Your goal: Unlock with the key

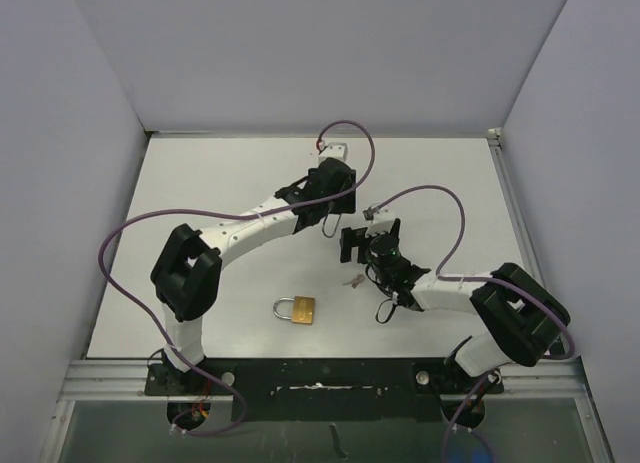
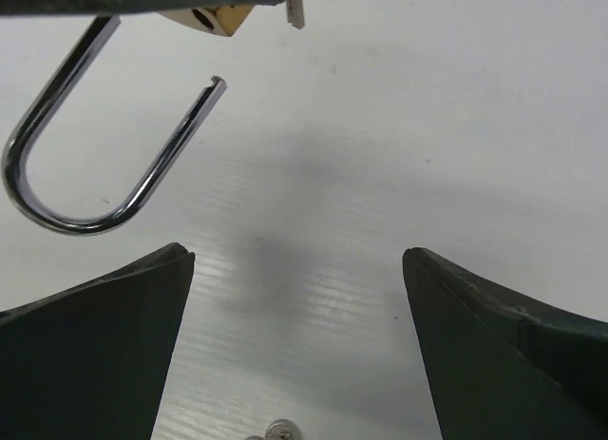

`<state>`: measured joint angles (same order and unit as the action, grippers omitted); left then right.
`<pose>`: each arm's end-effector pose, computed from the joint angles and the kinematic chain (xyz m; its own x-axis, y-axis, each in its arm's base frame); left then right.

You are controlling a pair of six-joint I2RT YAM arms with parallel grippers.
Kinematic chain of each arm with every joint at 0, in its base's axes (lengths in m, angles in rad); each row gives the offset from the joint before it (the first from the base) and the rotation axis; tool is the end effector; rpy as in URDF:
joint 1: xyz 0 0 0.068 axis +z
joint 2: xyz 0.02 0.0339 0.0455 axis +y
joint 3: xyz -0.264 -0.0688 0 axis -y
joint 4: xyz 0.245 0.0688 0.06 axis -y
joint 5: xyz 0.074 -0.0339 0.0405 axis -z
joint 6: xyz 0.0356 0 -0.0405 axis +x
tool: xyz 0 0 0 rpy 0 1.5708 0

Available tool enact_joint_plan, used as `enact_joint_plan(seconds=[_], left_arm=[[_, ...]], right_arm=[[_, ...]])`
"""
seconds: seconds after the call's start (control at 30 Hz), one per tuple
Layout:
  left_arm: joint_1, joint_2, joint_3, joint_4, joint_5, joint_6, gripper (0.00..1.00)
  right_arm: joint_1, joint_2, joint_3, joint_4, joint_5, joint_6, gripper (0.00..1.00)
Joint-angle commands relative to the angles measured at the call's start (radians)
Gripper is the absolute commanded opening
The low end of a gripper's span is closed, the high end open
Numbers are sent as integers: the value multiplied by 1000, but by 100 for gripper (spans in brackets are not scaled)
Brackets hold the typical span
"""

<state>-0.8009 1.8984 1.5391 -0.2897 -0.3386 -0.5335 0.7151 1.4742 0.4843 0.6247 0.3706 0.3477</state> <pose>0.3155 -0.3085 0.2685 -0.6130 -0.0569 -0.7881 0.2106 0.9496 -0.2323 0.2193 0.1734 0.1661 -0.3747 0.0952 -0.9222 -0.2426 0.9500 0.1967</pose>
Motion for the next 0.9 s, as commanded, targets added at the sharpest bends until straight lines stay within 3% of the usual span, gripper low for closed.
enact_joint_plan(seconds=[0.0,0.5,0.87], left_arm=[[9,-6,81,62,1,-16,0],[9,0,51,86,37,-57,0],[8,1,14,111,79,-102,0]], right_arm=[[8,-13,25,51,153,-53,98],[45,161,41,330,138,-125,98],[64,236,91,382,85,-133,98]])
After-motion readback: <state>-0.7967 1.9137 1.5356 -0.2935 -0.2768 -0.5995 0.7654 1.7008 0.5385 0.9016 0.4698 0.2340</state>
